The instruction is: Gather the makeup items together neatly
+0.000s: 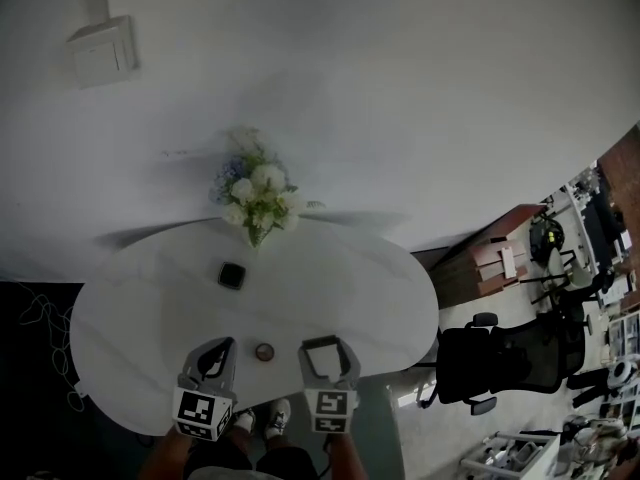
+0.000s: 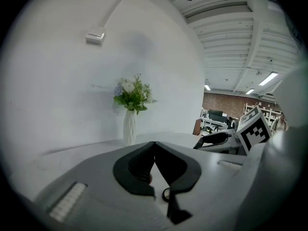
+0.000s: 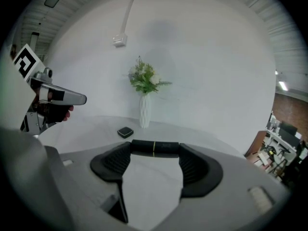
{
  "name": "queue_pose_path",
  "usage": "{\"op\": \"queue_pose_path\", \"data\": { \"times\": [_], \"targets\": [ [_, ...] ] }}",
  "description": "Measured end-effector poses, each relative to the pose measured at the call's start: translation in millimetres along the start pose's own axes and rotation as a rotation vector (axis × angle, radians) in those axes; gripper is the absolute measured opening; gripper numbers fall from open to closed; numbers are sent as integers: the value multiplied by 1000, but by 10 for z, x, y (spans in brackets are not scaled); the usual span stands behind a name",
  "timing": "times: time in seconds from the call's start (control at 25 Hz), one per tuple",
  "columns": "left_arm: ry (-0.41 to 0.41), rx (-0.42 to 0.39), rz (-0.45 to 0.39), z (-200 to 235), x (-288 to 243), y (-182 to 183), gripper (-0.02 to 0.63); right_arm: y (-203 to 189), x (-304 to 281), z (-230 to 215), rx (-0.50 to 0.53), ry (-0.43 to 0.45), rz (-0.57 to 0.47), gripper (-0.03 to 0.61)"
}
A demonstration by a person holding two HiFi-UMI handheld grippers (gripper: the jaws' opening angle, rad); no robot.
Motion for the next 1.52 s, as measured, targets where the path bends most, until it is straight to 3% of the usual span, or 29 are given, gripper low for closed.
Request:
{"op": "queue_pose_path", "data": {
  "times": [0.68, 1.04, 1.52],
  "targets": [
    [96, 57, 80, -145, -35, -826, 10, -1018, -372, 227, 16, 108, 125, 319],
    [128, 99, 117, -81, 1, -1126, 9, -1221, -548, 312, 17, 120, 157, 318],
    [135, 119, 132, -63, 4, -1215, 10, -1264, -611, 312, 11, 120, 162, 319]
  ]
}}
Point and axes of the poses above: the fingertips, and each gripper's own axes: x backward along the fingers, z to its left, y out of its top, the point moved 1 cm from there along x, backward along the fingers, and after that the axes turned 7 degrees about -y, right-handed, at the moved point
